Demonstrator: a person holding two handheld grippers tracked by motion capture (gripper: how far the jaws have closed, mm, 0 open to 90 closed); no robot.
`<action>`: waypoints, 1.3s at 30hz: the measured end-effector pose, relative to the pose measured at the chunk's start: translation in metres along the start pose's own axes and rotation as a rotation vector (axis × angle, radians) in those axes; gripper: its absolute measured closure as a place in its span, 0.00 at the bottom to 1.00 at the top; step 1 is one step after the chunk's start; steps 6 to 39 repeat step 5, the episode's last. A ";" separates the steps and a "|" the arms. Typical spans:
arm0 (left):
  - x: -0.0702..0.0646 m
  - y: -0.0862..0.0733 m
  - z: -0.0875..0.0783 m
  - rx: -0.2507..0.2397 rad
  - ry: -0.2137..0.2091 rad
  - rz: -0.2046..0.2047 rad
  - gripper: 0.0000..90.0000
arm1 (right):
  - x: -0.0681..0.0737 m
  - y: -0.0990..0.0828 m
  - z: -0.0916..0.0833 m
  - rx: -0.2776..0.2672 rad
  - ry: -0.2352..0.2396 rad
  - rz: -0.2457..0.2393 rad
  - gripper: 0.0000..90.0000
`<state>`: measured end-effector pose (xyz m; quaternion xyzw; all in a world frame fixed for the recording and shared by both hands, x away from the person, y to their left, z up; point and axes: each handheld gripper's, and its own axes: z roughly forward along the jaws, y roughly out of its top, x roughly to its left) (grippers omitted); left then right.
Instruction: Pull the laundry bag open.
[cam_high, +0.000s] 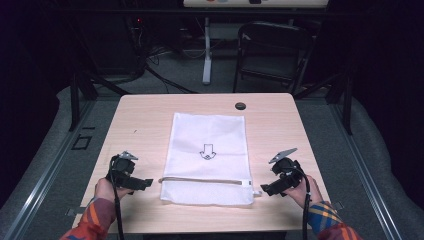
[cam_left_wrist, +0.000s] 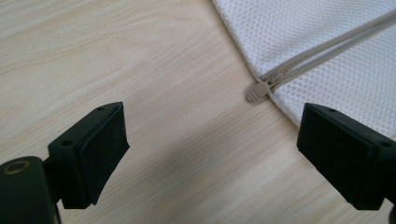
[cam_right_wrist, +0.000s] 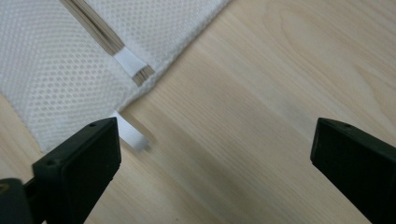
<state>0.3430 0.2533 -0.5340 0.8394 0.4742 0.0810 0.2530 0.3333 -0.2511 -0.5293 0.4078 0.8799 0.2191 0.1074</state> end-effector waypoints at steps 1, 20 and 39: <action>0.001 0.000 0.001 0.004 0.010 -0.001 0.08 | -0.001 -0.002 0.001 0.008 0.001 0.003 0.00; 0.007 -0.002 0.008 0.041 0.032 -0.009 0.06 | -0.004 -0.005 0.005 0.050 -0.007 -0.012 0.00; 0.007 -0.002 0.008 0.041 0.032 -0.009 0.06 | -0.004 -0.005 0.005 0.050 -0.007 -0.012 0.00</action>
